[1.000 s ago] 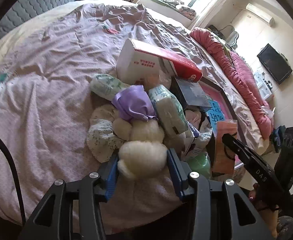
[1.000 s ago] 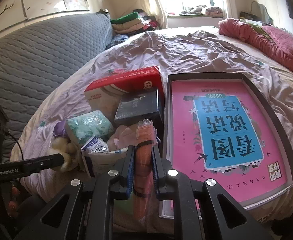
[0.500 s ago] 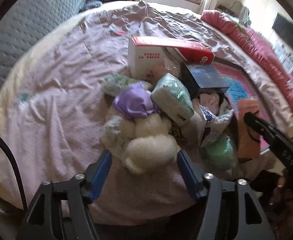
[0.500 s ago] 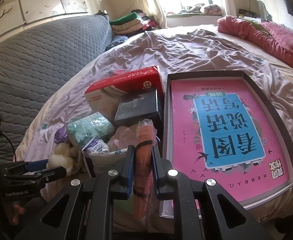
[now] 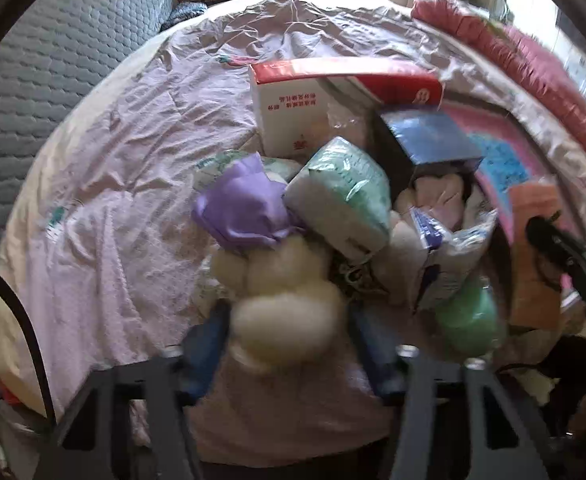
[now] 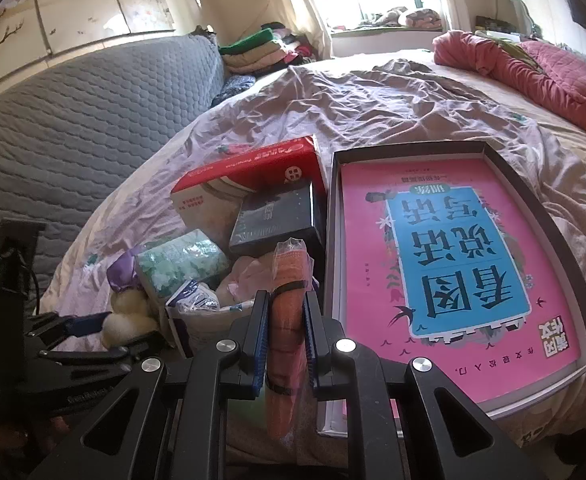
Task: Organize soft objects
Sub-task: 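Lift the teddy bear with the left tool while the right tool lifts the orange plush, then carry the teddy bear over the pink tray while the right tool carries the orange plush there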
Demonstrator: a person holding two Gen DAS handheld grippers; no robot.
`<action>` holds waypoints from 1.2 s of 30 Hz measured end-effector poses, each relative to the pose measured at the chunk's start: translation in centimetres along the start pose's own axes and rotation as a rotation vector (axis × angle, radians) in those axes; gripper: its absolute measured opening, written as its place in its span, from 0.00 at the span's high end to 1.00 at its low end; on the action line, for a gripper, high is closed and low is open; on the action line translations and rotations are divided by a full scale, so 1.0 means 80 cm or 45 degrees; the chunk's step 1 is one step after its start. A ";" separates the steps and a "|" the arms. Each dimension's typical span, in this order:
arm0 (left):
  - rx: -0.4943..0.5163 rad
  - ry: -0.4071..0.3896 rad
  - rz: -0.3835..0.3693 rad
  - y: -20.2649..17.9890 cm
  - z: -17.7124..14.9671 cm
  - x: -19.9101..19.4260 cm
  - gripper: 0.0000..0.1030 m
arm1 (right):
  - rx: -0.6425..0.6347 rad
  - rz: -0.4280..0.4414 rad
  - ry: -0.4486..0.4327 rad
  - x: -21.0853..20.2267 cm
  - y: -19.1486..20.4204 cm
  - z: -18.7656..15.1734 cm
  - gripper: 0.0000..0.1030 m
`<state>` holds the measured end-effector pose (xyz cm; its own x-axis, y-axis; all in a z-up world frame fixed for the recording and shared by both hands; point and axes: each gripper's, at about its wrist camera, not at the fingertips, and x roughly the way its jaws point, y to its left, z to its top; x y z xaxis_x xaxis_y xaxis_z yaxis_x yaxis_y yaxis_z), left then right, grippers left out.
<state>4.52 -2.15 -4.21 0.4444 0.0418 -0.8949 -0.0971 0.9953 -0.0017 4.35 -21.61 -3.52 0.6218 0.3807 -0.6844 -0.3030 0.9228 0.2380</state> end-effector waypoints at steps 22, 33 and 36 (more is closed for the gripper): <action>-0.153 -0.195 -0.211 0.046 0.011 -0.075 0.62 | 0.026 0.029 -0.063 -0.027 -0.003 0.004 0.84; -0.082 -0.336 -0.228 0.023 0.025 -0.115 0.63 | 0.057 0.031 -0.099 -0.042 -0.015 0.008 0.84; -0.053 -0.373 -0.255 0.008 0.031 -0.129 0.63 | 0.071 0.024 -0.119 -0.050 -0.021 0.011 0.84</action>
<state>2.12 -1.76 6.12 0.6942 -0.1246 -0.7089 -0.0158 0.9820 -0.1882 3.01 -24.65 -0.63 0.6817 0.3997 -0.6128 -0.2766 0.9162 0.2899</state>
